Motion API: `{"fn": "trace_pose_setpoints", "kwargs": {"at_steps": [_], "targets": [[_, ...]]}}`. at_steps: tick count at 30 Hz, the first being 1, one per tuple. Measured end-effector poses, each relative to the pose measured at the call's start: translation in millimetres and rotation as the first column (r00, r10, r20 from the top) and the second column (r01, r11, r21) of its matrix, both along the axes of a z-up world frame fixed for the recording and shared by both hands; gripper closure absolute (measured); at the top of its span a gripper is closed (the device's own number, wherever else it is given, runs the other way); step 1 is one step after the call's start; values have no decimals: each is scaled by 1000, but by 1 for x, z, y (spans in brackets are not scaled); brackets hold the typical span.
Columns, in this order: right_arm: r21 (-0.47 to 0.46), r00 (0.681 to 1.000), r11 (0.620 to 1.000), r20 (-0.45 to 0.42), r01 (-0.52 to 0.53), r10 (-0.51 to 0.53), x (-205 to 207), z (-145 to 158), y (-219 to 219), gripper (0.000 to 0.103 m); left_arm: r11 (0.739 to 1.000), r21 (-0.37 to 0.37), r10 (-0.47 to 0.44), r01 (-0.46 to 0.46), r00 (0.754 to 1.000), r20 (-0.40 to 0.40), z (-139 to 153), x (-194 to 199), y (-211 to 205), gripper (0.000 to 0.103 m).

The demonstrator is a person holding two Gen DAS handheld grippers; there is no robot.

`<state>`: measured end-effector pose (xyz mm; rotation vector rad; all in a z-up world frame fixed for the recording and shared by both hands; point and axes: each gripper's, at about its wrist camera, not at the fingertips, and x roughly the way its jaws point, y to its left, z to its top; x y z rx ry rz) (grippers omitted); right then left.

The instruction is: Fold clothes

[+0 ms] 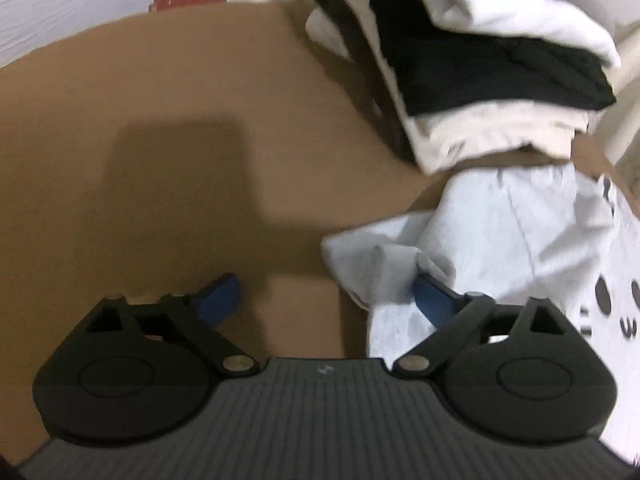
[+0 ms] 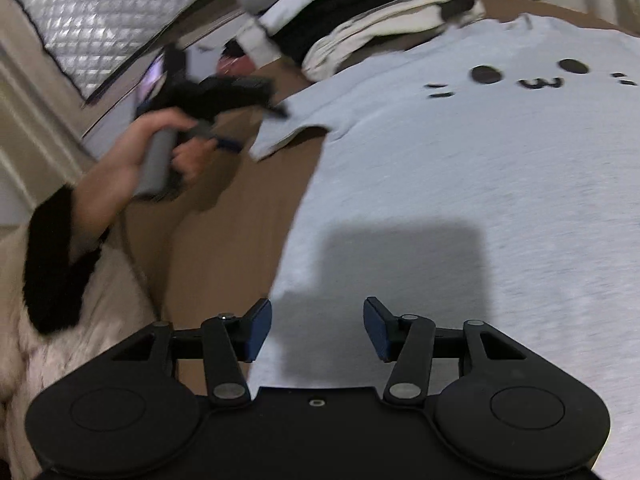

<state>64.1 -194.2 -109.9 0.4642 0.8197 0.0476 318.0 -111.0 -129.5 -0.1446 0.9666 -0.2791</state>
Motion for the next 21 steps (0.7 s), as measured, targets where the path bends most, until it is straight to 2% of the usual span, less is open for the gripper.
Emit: {"fn": "trace_pose_setpoints", "kwargs": {"at_steps": [2, 3, 4, 5, 7, 9, 11, 12, 13, 14, 16, 19, 21], "targets": [[-12, 1000, 1000, -12, -22, 22, 1, -4, 7, 38, 999, -23, -22, 22, 1000, 13, -1, 3, -6, 5], [-18, 999, 999, -18, -33, 33, 2, -6, 11, 31, 998, -36, -42, 43, 999, 20, -3, 5, -10, 5], [-29, 999, 998, -25, -49, 49, 3, -9, 15, 24, 999, -18, -48, 49, 998, 36, -5, 5, -15, 6], [-55, 997, 996, -29, -72, 70, 5, -13, 20, 22, 999, 0, -54, 54, 997, 53, -6, 5, -20, 14], [-130, 995, 986, -19, -103, 101, 6, -20, 31, 16, 997, 23, -77, 74, 989, 123, -3, 0, -28, 89], [-229, 991, 964, -18, -134, 133, 7, -21, 45, 17, 996, 54, -79, 70, 979, 190, 3, -6, -32, 94], [-325, 989, 934, -28, -149, 148, 5, -21, 57, 33, 995, 90, -62, 40, 966, 253, 13, -13, -34, 96], [-331, 989, 933, -24, -143, 143, 2, -19, 57, 51, 991, 131, -30, -14, 944, 329, 23, -20, -30, 97], [-336, 990, 932, -20, -136, 138, -1, -17, 56, 82, 990, 136, -14, -41, 925, 379, 33, -24, -24, 97], [-333, 991, 934, -14, -131, 134, -4, -15, 55, 97, 990, 127, 5, -59, 922, 388, 38, -27, -19, 97], [-291, 991, 949, 6, -125, 132, -13, -8, 50, 96, 990, 108, 42, -94, 913, 405, 49, -33, -11, 96], [-224, 991, 967, 29, -120, 130, -24, 1, 42, 96, 987, 127, 57, -99, 954, 294, 26, -21, -10, 96], [-162, 993, 980, 2, -117, 119, -20, -9, 31, 96, 985, 140, 68, -101, 973, 218, 11, -13, -9, 93]]}}
